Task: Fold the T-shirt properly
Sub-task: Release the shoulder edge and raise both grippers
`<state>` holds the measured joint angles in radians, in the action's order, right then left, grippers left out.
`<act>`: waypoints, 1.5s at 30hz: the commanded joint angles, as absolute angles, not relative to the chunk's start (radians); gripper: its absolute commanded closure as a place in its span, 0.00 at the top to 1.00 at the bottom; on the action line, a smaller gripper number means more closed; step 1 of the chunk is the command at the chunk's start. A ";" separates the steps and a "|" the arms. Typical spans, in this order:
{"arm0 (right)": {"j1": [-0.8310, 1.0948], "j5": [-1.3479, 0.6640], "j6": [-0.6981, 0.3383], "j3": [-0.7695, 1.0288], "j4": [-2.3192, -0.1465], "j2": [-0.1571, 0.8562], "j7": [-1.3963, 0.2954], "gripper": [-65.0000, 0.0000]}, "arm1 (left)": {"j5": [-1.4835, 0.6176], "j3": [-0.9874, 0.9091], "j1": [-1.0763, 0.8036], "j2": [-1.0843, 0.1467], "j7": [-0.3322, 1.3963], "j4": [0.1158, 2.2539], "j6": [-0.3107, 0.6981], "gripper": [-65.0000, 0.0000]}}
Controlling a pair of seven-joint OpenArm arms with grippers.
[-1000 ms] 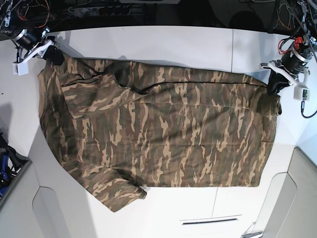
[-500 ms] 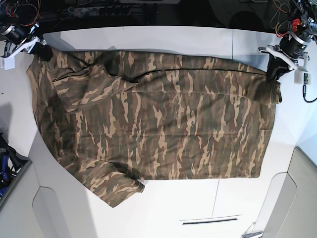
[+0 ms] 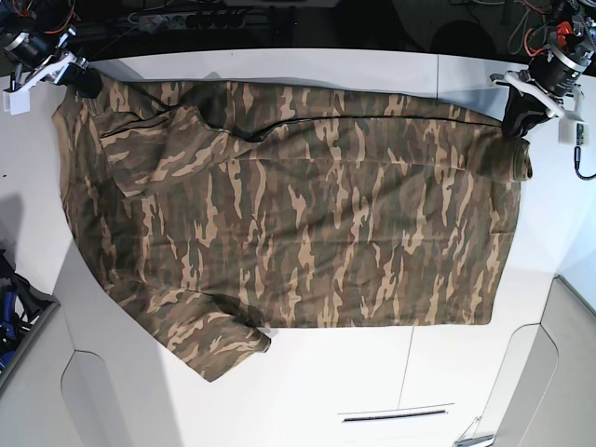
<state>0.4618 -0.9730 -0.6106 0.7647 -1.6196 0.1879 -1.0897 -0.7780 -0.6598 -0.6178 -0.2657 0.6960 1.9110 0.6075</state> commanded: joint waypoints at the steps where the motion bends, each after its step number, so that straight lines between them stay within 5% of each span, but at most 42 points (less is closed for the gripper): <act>1: 0.470 -0.995 -0.622 0.774 -1.638 0.202 -1.082 0.00 | -0.796 -0.668 -0.625 -0.277 0.682 1.929 0.619 0.00; 30: 0.490 -0.965 -0.614 0.775 -1.638 0.205 -1.099 0.01 | -0.789 -0.668 -0.712 -0.258 0.696 1.964 0.625 0.03; 34: 0.490 -0.965 -0.614 0.775 -1.638 0.205 -1.095 0.43 | -0.788 -0.668 -0.712 -0.258 0.697 1.964 0.625 0.35; 36: 0.490 -0.965 -0.614 0.775 -1.638 0.206 -1.095 0.53 | -0.788 -0.668 -0.712 -0.258 0.696 1.964 0.625 0.44; 45: 0.430 -0.939 -0.614 0.921 -1.638 0.209 -1.065 0.54 | -0.797 -0.775 -0.678 -0.270 0.701 1.964 0.625 0.45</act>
<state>0.4259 -0.9199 -0.6094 0.9134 -1.6230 0.1898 -1.0809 -0.7792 -0.7666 -0.6704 -0.2577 0.7181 1.9484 0.6151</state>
